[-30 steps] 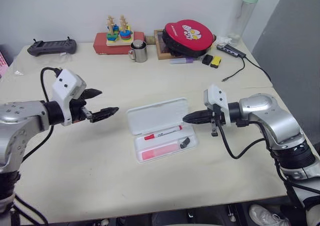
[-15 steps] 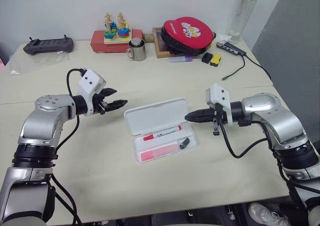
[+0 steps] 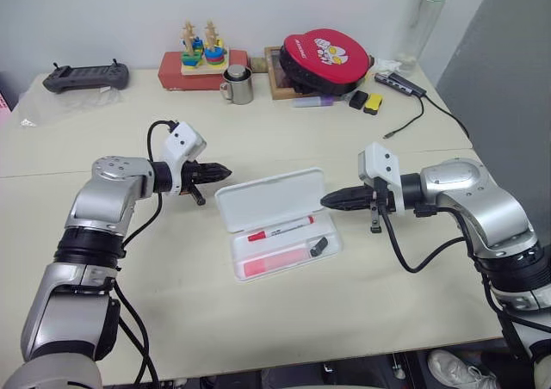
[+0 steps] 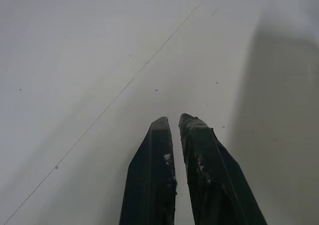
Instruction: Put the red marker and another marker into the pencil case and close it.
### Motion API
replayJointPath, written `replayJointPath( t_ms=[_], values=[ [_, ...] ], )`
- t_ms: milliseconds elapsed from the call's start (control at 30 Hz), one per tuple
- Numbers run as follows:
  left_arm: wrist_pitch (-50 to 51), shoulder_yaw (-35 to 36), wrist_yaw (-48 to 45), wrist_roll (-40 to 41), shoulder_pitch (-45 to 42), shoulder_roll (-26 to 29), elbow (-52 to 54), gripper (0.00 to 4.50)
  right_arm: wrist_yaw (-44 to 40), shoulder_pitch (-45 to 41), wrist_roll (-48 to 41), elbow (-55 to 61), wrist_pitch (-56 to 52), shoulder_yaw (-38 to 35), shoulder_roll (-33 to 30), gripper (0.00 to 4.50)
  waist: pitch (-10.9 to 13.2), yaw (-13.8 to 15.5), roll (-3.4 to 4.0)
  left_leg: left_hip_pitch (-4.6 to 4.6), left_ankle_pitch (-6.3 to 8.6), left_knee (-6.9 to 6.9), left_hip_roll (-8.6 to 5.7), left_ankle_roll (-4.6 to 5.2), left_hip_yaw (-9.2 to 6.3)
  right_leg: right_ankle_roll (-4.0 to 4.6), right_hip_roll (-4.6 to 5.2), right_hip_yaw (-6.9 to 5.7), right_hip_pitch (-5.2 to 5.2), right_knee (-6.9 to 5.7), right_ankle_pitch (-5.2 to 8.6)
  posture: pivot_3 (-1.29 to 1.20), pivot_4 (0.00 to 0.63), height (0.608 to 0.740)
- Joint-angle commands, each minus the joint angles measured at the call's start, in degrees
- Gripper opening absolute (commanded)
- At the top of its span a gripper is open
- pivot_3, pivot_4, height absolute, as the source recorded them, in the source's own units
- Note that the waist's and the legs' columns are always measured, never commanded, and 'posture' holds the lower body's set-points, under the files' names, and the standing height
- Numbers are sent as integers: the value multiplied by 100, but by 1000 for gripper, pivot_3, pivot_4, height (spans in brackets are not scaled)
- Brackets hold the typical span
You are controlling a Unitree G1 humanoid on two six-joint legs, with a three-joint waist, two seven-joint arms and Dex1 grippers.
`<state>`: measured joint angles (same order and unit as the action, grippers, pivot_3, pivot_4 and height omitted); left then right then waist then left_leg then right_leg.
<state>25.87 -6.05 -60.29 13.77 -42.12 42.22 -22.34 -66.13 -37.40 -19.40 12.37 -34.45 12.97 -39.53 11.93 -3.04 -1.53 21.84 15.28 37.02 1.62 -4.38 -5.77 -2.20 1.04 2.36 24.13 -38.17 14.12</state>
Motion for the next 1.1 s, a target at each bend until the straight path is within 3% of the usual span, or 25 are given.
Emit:
replayJointPath(
  t_ms=[33,700,1100],
  values=[
    [-27,-77,-351,-24,-199,-44,97,489,-13,-41,-138,243,-26,-158,-60,0,0,-1,0,0,0,-1,0,0,0,0,0,0,0,0,0,0,150,740],
    [763,-327,-1672,335,548,554,2261,489,-41,-11,-211,369,-161,-171,-135,0,0,-28,0,-4,0,2,1,0,1,0,0,3,1,-13,0,0,150,740],
    [1050,-526,-1477,481,985,394,3153,489,-680,384,-50,602,149,65,-997,0,0,4,0,-9,0,21,-1,1,0,-16,0,4,1,-45,10,0,150,740]
  ],
)
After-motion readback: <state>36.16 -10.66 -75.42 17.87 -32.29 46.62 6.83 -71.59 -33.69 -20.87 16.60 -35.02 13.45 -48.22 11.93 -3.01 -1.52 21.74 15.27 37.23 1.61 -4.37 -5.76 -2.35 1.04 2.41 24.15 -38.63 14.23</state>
